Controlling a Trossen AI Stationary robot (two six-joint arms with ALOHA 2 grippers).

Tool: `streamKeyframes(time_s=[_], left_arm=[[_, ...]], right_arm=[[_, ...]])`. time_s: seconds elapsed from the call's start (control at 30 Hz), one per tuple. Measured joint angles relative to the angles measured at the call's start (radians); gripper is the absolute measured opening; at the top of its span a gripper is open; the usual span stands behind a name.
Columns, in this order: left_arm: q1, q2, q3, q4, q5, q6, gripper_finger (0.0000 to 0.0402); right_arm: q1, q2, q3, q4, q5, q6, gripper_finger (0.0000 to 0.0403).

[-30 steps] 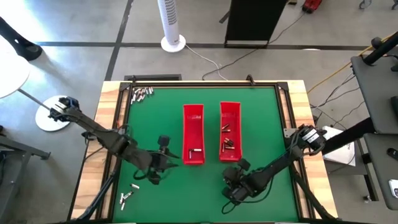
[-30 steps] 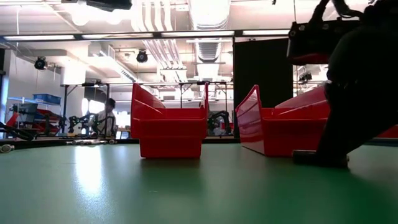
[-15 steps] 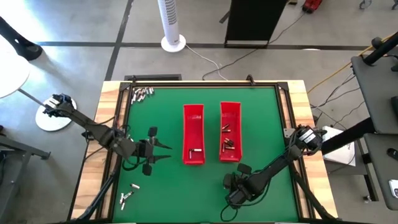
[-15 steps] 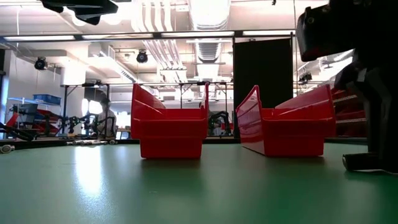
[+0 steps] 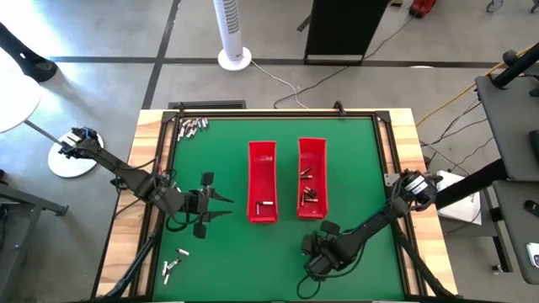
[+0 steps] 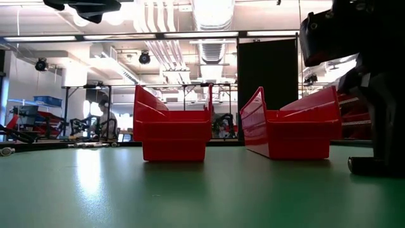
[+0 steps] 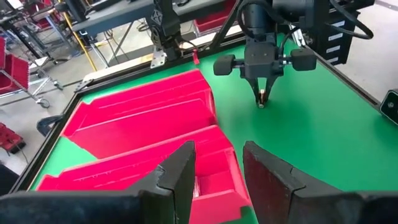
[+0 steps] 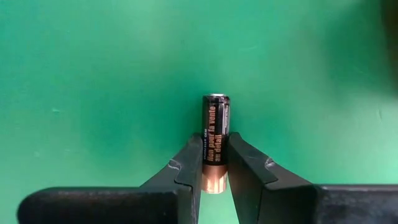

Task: Sort batteries
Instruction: Put the black battery into the right red bin

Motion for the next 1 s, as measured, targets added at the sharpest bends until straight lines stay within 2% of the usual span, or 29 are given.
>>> streamKeyframes(time_s=[0.23, 0.53, 1.0], left_arm=[[0.0, 0.0, 0.005, 0.001, -0.022, 0.001, 0.0116], [0.0, 0.001, 0.007, 0.003, -0.023, 0.016, 0.0116], [0.0, 0.0, 0.007, -0.001, -0.024, 0.016, 0.0116]], right_arm=[[-0.001, -0.024, 0.011, -0.009, -0.003, -0.04, 0.0038], [-0.004, -0.054, 0.079, -0.071, -0.015, -0.081, 0.0037], [-0.013, -0.059, 0.078, -0.081, 0.024, -0.086, 0.0037]])
